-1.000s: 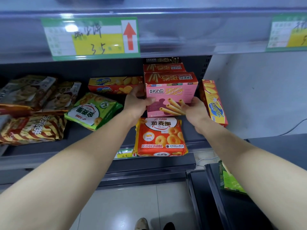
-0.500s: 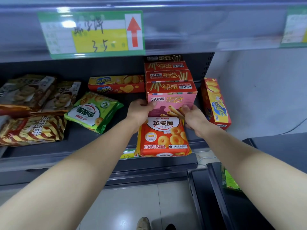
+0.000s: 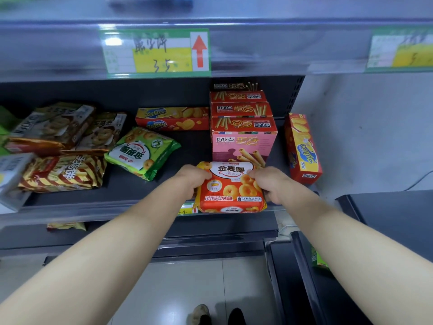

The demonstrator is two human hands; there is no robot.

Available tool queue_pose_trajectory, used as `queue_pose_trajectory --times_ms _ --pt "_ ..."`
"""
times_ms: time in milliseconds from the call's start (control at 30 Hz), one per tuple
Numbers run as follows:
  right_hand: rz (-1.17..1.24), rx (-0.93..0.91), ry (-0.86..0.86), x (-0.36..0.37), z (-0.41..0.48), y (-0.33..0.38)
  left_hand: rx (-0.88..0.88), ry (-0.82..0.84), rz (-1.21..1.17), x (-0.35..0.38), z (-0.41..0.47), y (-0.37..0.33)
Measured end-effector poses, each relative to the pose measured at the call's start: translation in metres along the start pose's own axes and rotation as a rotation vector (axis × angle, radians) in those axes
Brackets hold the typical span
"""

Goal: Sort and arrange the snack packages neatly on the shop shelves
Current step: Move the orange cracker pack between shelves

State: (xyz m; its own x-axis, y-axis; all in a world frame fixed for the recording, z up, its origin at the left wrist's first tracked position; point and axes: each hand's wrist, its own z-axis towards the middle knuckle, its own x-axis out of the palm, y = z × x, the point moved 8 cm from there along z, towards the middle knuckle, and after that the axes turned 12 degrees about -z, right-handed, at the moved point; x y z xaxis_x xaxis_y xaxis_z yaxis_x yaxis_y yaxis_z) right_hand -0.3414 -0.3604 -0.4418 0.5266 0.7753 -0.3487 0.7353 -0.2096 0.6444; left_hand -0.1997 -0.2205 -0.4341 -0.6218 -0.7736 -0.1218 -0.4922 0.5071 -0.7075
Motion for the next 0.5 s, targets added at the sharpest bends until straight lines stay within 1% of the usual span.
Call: queue_pose_trajectory --times_ms 233,367,500 --pt "0.024 -0.011 0.060 0.012 -0.023 0.004 0.006 -0.018 -0.005 -0.011 -0.031 0.002" --pt "-0.016 -0.056 0.097 0.027 -0.040 0.011 0.020 -0.063 -0.009 -0.029 -0.048 0.003" --pt "-0.008 -0.121 0.095 0.034 -0.060 0.018 0.048 -0.073 -0.055 -0.045 -0.063 0.006"
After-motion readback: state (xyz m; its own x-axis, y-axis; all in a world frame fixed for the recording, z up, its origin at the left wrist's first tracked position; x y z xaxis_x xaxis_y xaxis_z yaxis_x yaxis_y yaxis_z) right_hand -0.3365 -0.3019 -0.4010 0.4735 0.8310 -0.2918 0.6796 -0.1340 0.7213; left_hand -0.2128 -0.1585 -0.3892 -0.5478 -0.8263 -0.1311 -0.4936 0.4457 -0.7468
